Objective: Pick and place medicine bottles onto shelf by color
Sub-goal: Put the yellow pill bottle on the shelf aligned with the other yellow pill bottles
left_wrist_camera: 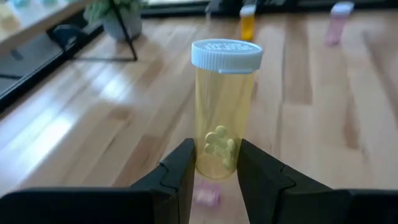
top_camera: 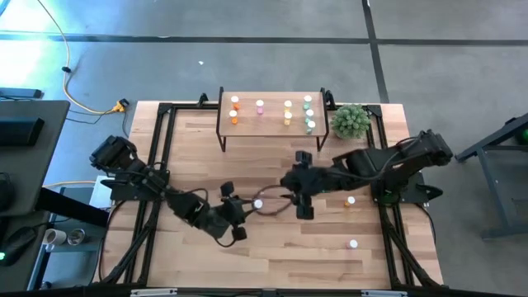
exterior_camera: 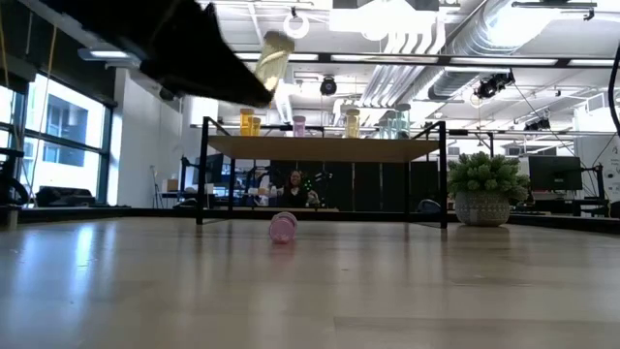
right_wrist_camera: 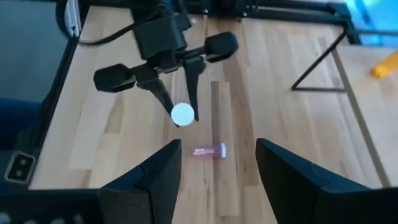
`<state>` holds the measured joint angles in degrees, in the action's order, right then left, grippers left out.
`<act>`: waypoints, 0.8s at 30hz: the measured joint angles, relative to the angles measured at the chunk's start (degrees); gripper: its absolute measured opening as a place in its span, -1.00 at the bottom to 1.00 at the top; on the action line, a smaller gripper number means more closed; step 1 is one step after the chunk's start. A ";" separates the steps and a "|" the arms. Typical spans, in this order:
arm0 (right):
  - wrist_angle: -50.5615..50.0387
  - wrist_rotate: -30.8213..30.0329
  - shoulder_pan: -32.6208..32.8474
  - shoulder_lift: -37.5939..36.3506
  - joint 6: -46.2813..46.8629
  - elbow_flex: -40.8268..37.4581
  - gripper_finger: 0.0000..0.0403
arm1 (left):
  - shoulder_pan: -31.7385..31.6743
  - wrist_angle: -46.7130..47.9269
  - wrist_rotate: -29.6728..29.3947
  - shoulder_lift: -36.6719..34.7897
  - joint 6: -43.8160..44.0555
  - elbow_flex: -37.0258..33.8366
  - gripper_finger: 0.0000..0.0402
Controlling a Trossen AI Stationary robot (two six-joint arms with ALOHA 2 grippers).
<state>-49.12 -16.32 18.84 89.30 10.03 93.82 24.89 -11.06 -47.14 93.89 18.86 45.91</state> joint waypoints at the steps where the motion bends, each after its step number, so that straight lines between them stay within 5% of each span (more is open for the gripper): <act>1: 0.00 -0.94 0.79 0.00 -0.95 0.00 -0.02 | -0.57 -1.69 0.51 0.00 -1.35 0.00 -0.53; 18: -1.60 -2.57 5.14 0.00 -1.27 0.00 -0.02 | -8.18 -22.82 3.60 -0.02 -19.60 0.04 -0.53; 24: 1.19 -10.86 5.00 0.00 -5.47 0.00 -0.02 | -9.66 -26.68 5.88 -0.02 -19.73 0.04 -0.53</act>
<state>-47.93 -27.18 23.84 89.30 4.56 93.82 15.23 -37.74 -41.26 93.86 -0.87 45.95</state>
